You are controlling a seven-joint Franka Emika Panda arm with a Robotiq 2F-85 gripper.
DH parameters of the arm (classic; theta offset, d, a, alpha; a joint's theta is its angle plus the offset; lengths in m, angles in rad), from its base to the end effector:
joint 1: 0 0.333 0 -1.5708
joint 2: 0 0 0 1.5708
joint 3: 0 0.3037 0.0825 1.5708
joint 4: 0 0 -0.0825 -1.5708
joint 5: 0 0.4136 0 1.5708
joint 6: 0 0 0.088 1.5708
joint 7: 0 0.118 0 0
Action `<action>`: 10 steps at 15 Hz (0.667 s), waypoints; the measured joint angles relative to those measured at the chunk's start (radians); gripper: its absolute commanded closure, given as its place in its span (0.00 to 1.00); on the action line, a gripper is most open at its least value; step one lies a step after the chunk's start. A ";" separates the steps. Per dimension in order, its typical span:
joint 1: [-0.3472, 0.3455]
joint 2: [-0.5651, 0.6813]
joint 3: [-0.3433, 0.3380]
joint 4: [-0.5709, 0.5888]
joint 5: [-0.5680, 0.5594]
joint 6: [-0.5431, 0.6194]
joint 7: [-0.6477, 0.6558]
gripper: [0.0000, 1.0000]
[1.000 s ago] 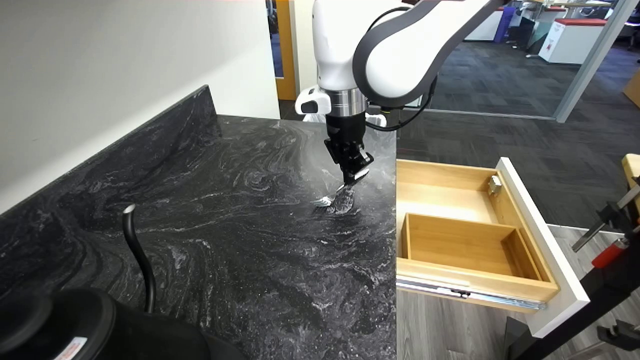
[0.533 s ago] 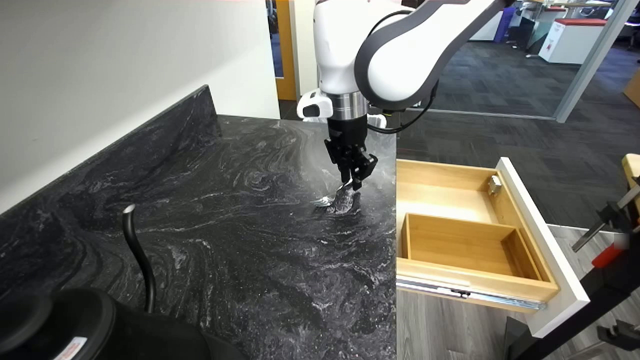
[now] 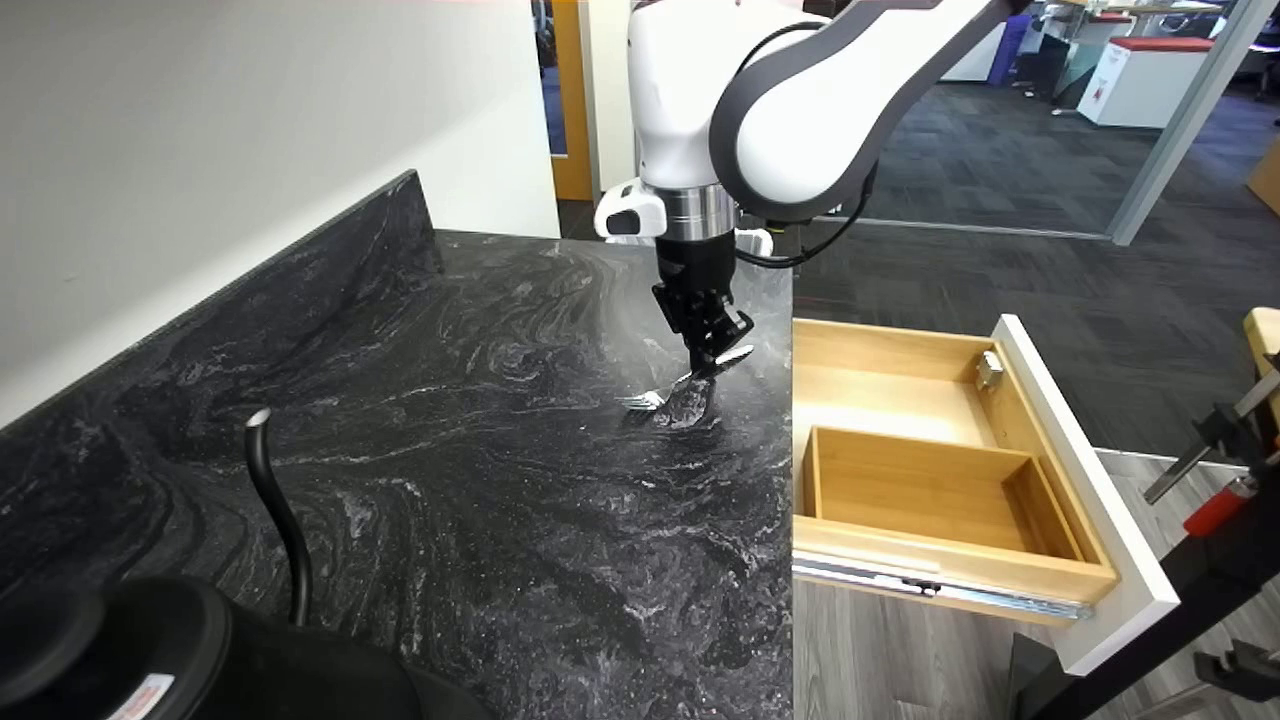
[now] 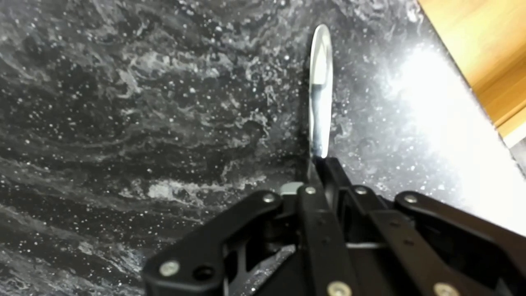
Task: Pick the fork on the counter and put it in the open drawer
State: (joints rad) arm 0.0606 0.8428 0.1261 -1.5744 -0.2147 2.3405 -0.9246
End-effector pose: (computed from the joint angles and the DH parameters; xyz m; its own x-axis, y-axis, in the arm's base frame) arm 0.6878 0.1176 0.0977 0.3345 0.9389 -0.0810 0.9410 -0.3374 -0.0253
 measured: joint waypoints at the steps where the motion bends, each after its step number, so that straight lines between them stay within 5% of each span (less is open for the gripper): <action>1: 0.000 0.000 0.000 0.000 0.000 0.000 0.000 0.95; 10: 0.000 -0.036 0.000 0.000 0.002 -0.001 0.000 0.95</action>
State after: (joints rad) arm 0.0603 0.8073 0.1264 -1.5746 -0.2131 2.3396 -0.9242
